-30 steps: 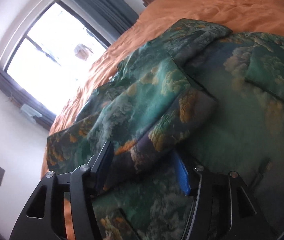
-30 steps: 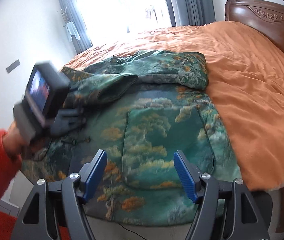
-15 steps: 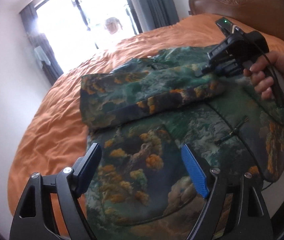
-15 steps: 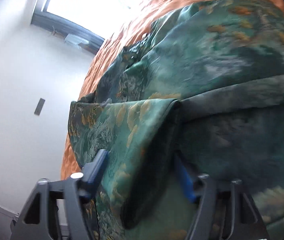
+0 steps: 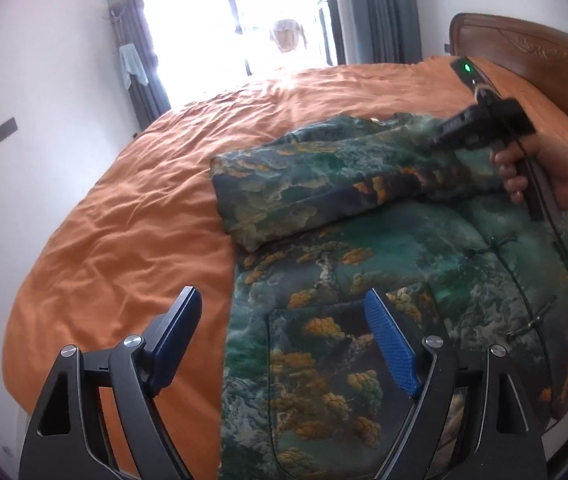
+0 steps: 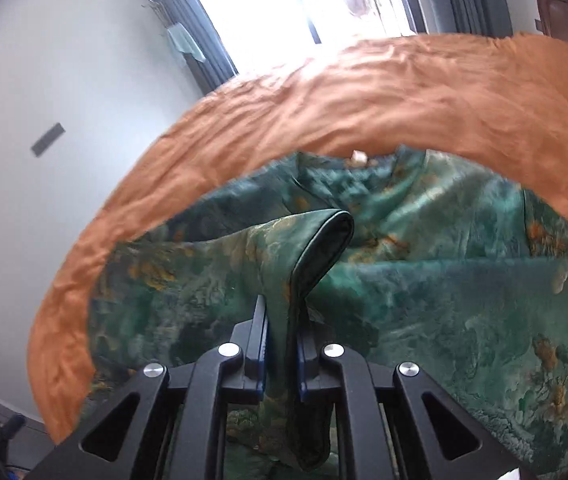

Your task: Fold large clothes

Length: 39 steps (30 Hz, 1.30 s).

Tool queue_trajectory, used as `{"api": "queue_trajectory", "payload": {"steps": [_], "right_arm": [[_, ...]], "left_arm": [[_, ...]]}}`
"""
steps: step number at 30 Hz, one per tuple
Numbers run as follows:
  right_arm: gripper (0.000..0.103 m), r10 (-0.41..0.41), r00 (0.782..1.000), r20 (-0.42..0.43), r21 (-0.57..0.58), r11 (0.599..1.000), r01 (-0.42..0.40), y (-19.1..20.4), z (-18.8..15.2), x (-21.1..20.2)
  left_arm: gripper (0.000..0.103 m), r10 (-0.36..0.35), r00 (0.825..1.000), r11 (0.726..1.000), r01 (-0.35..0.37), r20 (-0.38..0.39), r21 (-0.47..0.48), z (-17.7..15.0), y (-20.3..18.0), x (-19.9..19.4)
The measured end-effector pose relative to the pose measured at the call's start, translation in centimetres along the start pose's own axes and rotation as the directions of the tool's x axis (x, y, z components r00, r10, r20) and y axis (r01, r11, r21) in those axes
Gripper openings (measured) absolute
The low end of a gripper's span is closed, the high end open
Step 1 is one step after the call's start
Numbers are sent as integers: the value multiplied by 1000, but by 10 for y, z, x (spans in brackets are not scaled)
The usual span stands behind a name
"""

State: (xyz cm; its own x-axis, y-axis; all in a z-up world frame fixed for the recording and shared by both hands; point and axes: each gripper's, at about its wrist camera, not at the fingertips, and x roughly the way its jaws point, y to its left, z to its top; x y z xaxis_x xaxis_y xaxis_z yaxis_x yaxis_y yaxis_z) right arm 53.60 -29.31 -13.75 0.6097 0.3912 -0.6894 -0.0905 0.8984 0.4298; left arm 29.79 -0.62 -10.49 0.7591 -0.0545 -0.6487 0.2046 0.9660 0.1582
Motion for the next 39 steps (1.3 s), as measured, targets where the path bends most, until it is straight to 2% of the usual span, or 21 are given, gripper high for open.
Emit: {"api": "queue_trajectory", "payload": {"steps": [3, 4, 5, 6, 7, 8, 10, 11, 13, 15, 16, 18, 21, 23, 25, 26, 31, 35, 37, 39], "right_arm": [[13, -16, 999, -40, 59, 998, 18, -26, -18, 16], [19, -12, 999, -31, 71, 997, 14, -29, -23, 16], [26, -15, 1000, -17, 69, 997, 16, -29, -25, 13], [45, -33, 999, -14, 58, 998, 33, -27, -25, 9], [56, -51, 999, -15, 37, 998, 52, -25, -26, 3], [56, -97, 995, 2, -2, 995, 97, -20, -25, -8], [56, -186, 977, 102, -66, 979, 194, -10, -26, -34], [56, -190, 969, 161, -96, 974, 207, -4, -27, -48], [56, -112, 973, 201, -124, 983, 138, 3, -26, -64], [56, 66, 981, 180, -158, 987, -38, 13, -24, -69], [56, 104, 981, 161, -174, 982, -76, 14, -24, -67], [56, 92, 993, 74, -202, 977, -76, 21, -27, -40], [54, 2, 999, -47, -170, 985, -10, 7, -42, 5], [54, 2, 999, -38, -155, 988, -8, -2, -51, 13], [54, 10, 1000, -21, -148, 989, -13, -5, -53, 12], [54, 8, 1000, -23, -150, 989, -11, -4, -54, 14], [54, 7, 999, -34, -154, 988, -12, -8, -55, 16], [54, 15, 1000, -26, -149, 989, -18, -3, -55, 26], [54, 11, 1000, -20, -152, 988, -14, -3, -56, 25], [55, 4, 1000, -14, -157, 988, -6, -3, -58, 26]], "left_arm": [[87, 4, 1000, 1000, -4, -28, 7, 6, 7, 13], [88, -2, 999, 1000, 2, -38, 4, 10, 11, 18], [88, -17, 999, 1000, 16, -49, -7, 16, 14, 24], [90, -32, 998, 999, 30, -57, -23, 22, 19, 30], [91, -46, 997, 998, 44, -63, -46, 29, 26, 37], [91, -61, 996, 996, 57, -63, -69, 37, 32, 45], [91, -83, 995, 991, 77, -58, -108, 55, 39, 60], [91, -92, 994, 988, 85, -57, -127, 65, 43, 70], [91, -125, 990, 977, 113, -58, -178, 88, 49, 96], [87, -158, 986, 965, 141, -58, -221, 112, 53, 125], [86, -164, 985, 961, 145, -62, -235, 125, 53, 140], [85, -155, 985, 960, 133, -72, -247, 145, 53, 170], [84, -168, 977, 952, 126, -131, -280, 155, 50, 216], [84, -171, 968, 952, 115, -182, -285, 147, 47, 243], [85, -178, 949, 954, 103, -260, -281, 129, 41, 272], [85, -183, 944, 954, 103, -274, -280, 120, 39, 280], [86, -199, 952, 951, 130, -232, -280, 115, 41, 255], [86, -272, 945, 950, 233, -181, -209, 96, 33, 201], [87, -288, 936, 953, 259, -201, -161, 81, 27, 189], [87, -276, 932, 960, 252, -236, -124, 72, 24, 195]]}}
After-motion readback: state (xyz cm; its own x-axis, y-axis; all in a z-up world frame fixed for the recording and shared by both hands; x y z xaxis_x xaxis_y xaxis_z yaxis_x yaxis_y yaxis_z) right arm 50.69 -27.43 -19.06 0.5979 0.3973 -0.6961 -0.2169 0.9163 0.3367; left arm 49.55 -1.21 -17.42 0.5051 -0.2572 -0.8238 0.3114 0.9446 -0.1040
